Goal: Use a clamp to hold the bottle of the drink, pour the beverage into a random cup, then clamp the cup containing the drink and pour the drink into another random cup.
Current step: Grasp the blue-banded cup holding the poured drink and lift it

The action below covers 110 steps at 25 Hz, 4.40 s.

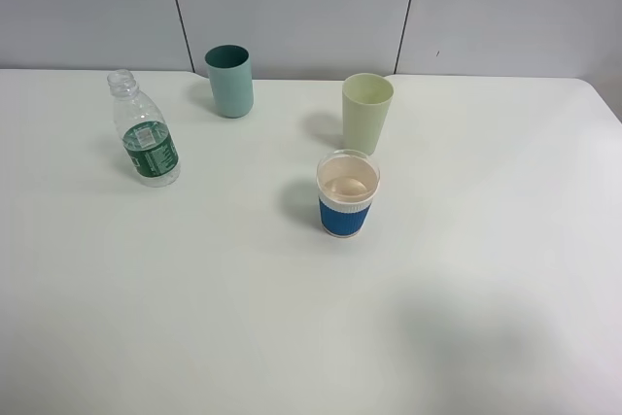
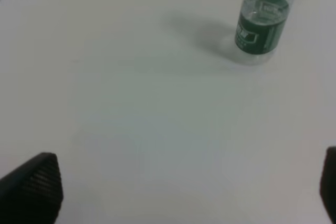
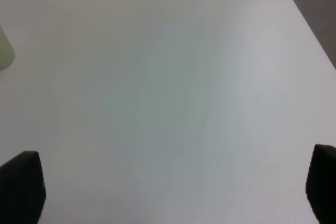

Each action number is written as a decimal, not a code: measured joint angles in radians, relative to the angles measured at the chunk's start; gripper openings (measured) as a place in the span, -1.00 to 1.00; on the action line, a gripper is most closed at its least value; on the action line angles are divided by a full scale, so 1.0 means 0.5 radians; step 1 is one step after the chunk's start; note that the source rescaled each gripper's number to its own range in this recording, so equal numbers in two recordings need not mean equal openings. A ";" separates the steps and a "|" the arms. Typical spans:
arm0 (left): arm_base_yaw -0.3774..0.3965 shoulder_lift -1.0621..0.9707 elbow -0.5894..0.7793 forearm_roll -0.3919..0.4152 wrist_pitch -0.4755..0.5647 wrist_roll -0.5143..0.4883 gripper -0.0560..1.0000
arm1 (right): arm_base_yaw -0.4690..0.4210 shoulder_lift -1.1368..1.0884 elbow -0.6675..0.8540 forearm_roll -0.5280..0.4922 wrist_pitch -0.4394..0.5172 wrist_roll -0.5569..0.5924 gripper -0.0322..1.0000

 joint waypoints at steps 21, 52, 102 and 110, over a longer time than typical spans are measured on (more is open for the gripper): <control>0.000 0.000 0.000 0.000 0.000 -0.002 1.00 | 0.000 0.000 0.000 0.000 0.000 0.000 1.00; 0.000 0.000 0.000 0.000 0.002 -0.002 1.00 | 0.000 0.000 0.000 0.000 0.000 0.000 1.00; 0.000 0.000 0.000 0.002 0.002 -0.002 1.00 | 0.649 2.179 -0.038 -0.113 -1.959 -0.301 1.00; 0.000 0.000 0.000 0.002 0.002 -0.002 1.00 | 1.042 2.242 -0.038 -0.190 -2.020 -0.325 1.00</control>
